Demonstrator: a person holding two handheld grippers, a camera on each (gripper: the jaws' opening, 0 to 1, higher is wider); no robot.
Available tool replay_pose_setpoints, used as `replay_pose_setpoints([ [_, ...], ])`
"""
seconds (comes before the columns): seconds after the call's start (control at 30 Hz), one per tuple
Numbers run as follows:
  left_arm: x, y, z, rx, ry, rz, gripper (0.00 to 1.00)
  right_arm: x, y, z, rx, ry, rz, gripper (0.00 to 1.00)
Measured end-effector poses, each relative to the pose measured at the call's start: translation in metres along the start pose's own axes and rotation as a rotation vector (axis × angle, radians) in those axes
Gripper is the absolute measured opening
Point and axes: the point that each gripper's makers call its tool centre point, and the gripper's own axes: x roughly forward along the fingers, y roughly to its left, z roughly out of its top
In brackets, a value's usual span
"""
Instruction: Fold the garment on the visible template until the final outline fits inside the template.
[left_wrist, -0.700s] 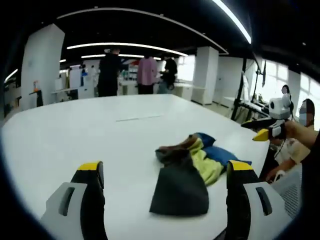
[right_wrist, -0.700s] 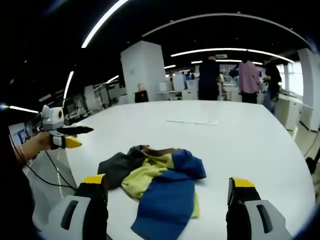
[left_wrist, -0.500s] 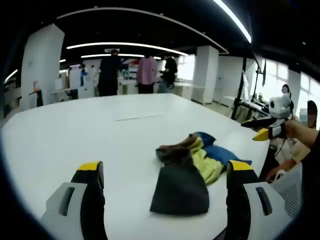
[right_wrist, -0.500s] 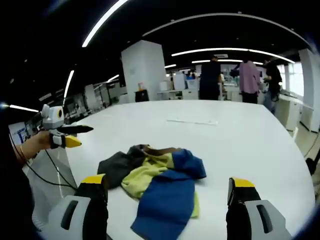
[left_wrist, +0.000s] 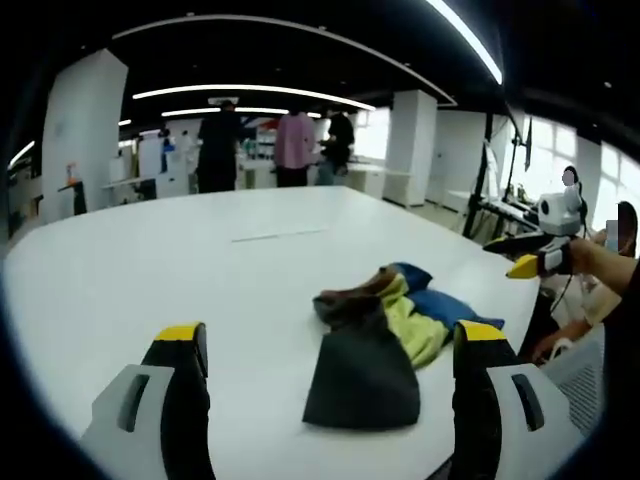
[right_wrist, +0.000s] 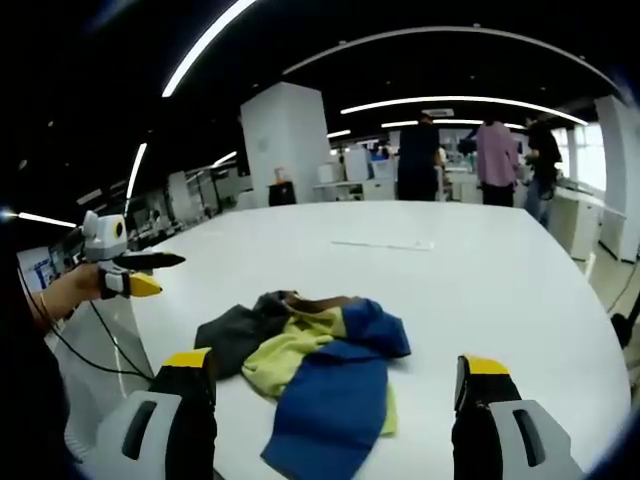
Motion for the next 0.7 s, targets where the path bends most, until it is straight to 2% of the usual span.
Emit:
replay_pose_setpoints([
  [0.7,-0.0027,-0.0049,0.0027,0.001,-0.004,-0.005,0.99,-0.0021,-0.0004,0.0015,-0.002,-0.011,0.000,0.97],
])
